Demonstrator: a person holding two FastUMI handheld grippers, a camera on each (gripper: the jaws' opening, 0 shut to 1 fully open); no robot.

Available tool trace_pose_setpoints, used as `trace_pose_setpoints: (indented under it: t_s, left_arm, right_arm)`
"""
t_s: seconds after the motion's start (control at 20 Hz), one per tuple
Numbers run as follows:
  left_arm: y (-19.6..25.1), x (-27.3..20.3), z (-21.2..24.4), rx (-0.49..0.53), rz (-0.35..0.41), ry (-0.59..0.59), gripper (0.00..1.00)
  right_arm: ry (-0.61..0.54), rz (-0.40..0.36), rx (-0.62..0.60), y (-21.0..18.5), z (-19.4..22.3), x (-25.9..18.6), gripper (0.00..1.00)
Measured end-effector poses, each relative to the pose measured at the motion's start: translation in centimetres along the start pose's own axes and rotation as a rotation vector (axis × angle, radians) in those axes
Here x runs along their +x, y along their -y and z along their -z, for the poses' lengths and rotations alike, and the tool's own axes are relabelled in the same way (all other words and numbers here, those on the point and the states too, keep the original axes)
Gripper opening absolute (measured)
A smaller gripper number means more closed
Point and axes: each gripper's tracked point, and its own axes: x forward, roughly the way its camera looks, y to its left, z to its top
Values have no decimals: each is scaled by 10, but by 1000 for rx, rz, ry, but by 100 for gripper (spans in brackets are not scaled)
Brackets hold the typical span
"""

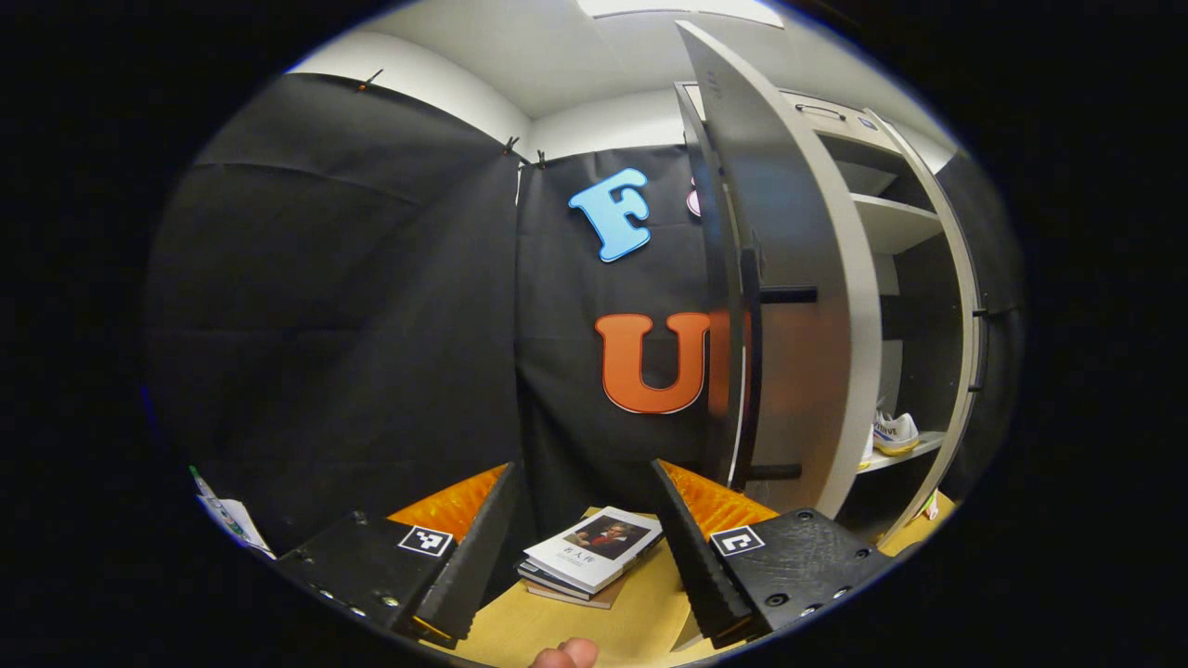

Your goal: Grab one shoe with the right hand and put it into the shoe cabinet, grab the other shoe with the left hand and put it into the shoe cabinet; then close the right door with the right hand and the left door with the left hand.

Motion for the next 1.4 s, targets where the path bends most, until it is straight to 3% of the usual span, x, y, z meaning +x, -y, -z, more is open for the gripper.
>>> trace_pose_setpoints:
  t_s: [0.25, 0.5, 0.75, 1.15, 1.4]
  left_arm:
    - [4, 6, -6, 13, 7, 22, 85]
    - [34, 1, 1, -83, 129, -31, 85]
    - [92, -19, -6, -31, 175, 17, 87]
    - [202, -15, -3, -42, 326, 24, 88]
    - [235, -33, 16, -71, 376, -20, 88]
  right_arm:
    - [-3, 43, 9, 16, 3, 4, 96]
    - [6, 54, 14, 19, 1, 9, 96]
    - [18, 57, 9, 22, -6, 10, 96]
    - [12, 126, 12, 57, -3, 0, 96]
    - [4, 175, 25, 78, 3, -9, 96]
